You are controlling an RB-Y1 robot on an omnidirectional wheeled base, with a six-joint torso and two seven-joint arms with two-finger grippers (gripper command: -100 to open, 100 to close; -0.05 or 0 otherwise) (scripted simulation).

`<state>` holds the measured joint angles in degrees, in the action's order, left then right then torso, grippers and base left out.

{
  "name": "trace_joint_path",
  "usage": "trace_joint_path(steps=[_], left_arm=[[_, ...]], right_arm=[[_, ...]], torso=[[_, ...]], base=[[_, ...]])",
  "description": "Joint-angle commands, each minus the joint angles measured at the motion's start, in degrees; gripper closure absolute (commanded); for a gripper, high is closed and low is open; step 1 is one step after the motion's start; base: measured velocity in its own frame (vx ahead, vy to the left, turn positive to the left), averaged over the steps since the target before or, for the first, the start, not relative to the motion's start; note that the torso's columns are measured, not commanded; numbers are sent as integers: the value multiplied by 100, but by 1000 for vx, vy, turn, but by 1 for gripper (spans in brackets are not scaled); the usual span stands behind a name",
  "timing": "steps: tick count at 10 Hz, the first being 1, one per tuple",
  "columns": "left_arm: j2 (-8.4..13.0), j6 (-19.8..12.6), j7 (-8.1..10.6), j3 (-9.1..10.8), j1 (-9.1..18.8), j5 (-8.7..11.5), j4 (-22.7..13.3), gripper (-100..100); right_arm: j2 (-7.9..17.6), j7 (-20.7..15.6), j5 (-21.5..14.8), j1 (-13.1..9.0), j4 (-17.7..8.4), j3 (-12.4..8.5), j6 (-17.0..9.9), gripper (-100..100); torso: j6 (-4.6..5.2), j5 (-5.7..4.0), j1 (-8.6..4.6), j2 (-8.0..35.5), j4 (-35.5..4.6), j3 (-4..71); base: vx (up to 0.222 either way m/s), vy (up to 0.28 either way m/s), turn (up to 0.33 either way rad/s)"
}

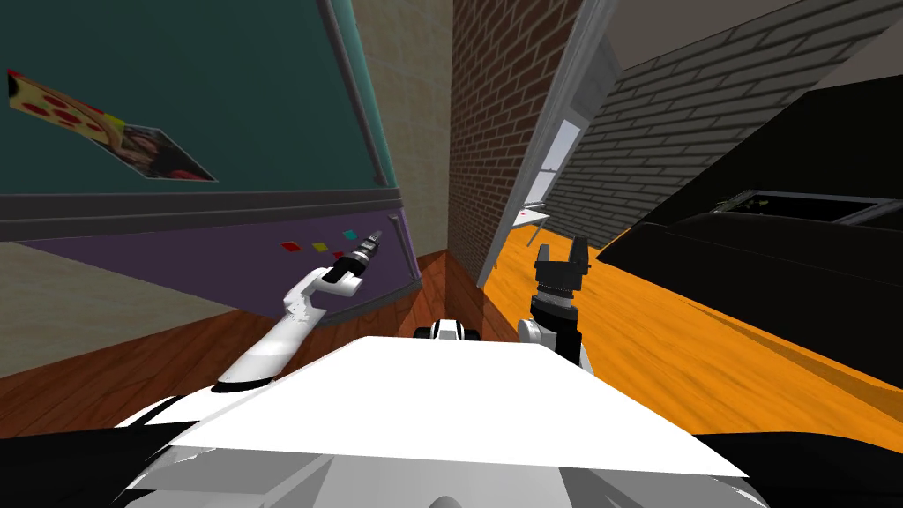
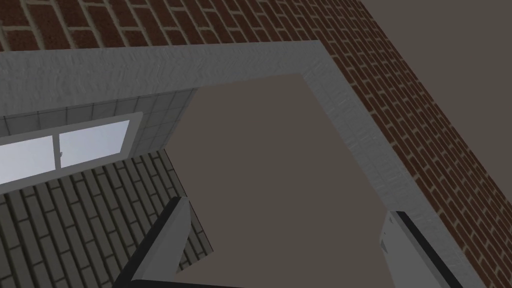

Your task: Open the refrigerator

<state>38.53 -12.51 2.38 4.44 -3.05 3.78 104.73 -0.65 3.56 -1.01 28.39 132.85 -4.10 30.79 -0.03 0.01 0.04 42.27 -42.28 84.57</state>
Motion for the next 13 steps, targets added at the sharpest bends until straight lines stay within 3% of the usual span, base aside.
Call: trace_joint_path(steps=[1,2,3,5,6,8,9,10,11,13], left_arm=[[301,-274,50,3,264,18,-287,-100],[532,-485,89,18,436,24,-488,-100],[532,-485,89,18,436,24,-488,-100],[937,-835,167,46,782,35,-901,-100],[999,-906,167,46,782,35,-905,-100],[1360,-1320,243,74,1122,46,-1257,-100],[1457,-1320,243,74,1122,46,-1326,-100],[1655,-1521,281,88,1288,51,-1532,-100],[1680,-1521,281,88,1288,51,-1532,-100],[2072,-1887,352,114,1605,60,-1910,-100]], right_arm=[[0,0,0,0,0,0,0,0],[0,0,0,0,0,0,0,0],[0,0,0,0,0,0,0,0],[0,0,0,0,0,0,0,0],[0,0,0,-1,0,0,0,0],[0,0,0,0,0,0,0,0],[0,0,0,0,0,0,0,0],[0,0,0,1,0,0,0,0],[0,0,0,0,0,0,0,0],[0,0,0,0,0,0,0,0]], torso=[[4,1,1,-1,0,1],[1,2,3,2,0,-1],[4,0,-3,1,0,0],[5,-2,-9,1,-1,0],[7,-4,-14,1,0,0],[4,0,-4,0,0,0],[6,-1,-8,-2,1,2],[-2,0,1,1,0,0],[4,1,1,3,-1,-1],[6,-1,-3,4,-2,-2]], base=[[5,-36,-86],[7,-45,-154],[6,-36,-101],[3,-58,-204],[3,-55,-109],[17,-65,-203],[14,-51,-91],[12,-47,-123],[9,-34,-77],[9,-50,-199]])
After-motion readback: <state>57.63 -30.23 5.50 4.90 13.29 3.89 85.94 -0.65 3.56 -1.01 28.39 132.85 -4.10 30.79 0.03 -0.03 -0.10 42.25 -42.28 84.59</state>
